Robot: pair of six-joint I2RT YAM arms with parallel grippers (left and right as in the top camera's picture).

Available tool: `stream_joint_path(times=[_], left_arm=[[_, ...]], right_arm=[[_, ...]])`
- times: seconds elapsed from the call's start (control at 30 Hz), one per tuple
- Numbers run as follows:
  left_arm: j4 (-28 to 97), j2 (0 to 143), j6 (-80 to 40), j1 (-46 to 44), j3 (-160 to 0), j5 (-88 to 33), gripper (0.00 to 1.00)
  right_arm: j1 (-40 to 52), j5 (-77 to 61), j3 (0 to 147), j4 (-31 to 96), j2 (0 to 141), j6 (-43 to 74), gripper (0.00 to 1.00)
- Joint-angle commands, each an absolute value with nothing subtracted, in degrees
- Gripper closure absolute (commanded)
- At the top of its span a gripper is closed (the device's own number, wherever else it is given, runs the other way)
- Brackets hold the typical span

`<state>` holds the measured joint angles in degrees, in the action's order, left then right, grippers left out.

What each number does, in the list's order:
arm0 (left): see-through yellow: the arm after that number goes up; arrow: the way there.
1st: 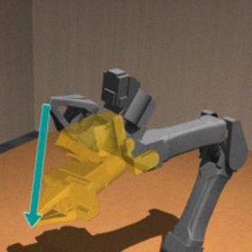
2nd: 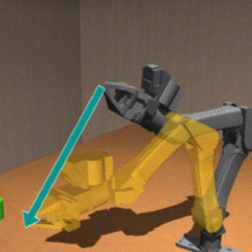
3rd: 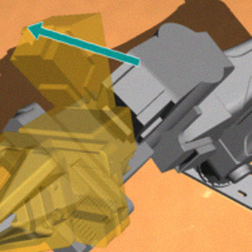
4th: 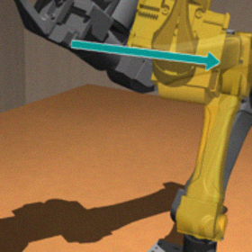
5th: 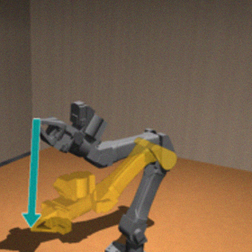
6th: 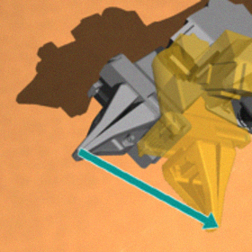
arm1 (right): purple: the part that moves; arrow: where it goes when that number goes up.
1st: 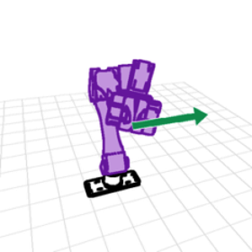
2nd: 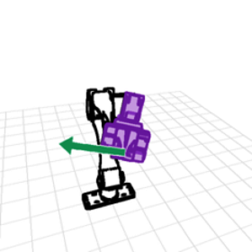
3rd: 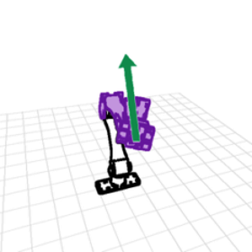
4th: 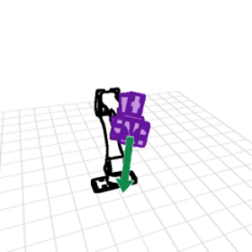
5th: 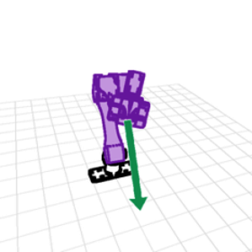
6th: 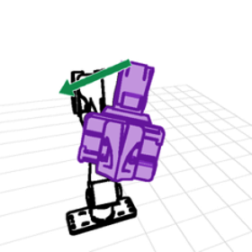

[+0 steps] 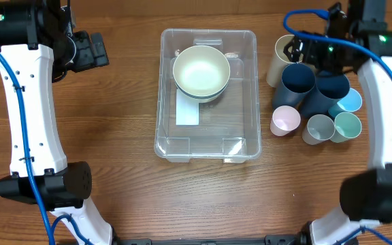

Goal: Pack container

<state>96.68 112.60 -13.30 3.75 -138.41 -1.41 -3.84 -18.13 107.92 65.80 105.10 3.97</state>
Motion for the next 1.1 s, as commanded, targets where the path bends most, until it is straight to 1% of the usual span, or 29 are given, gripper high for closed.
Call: stream_joint_path(times=[0.0, 0.1, 0.27, 0.43, 0.5, 1.07], left_arm=[[96.79, 112.38, -12.21, 3.62, -138.87, -0.89, 0.00], [96.79, 112.38, -12.21, 3.62, -138.87, -0.86, 0.00], [96.79, 112.38, -12.21, 3.62, -138.87, -0.86, 0.00], [96.79, 112.38, -12.21, 3.62, -138.87, -0.86, 0.00], [96.79, 112.38, -12.21, 3.62, -138.87, -0.86, 0.00], [96.79, 112.38, -12.21, 3.62, -138.87, -0.89, 0.00]], right_arm=[[-0.86, -12.51, 114.54, 65.32, 107.11, 0.78, 0.07], [1.37, -9.87, 114.50, 64.60, 107.55, 0.78, 0.06], [3.49, -9.82, 114.50, 62.70, 109.58, 1.08, 0.06], [4.14, -8.80, 114.50, 61.10, 113.82, 1.93, 0.09], [4.19, -8.56, 114.50, 60.49, 115.42, 1.96, 0.13], [4.23, -6.92, 114.63, 58.83, 116.99, 2.13, 0.13]])
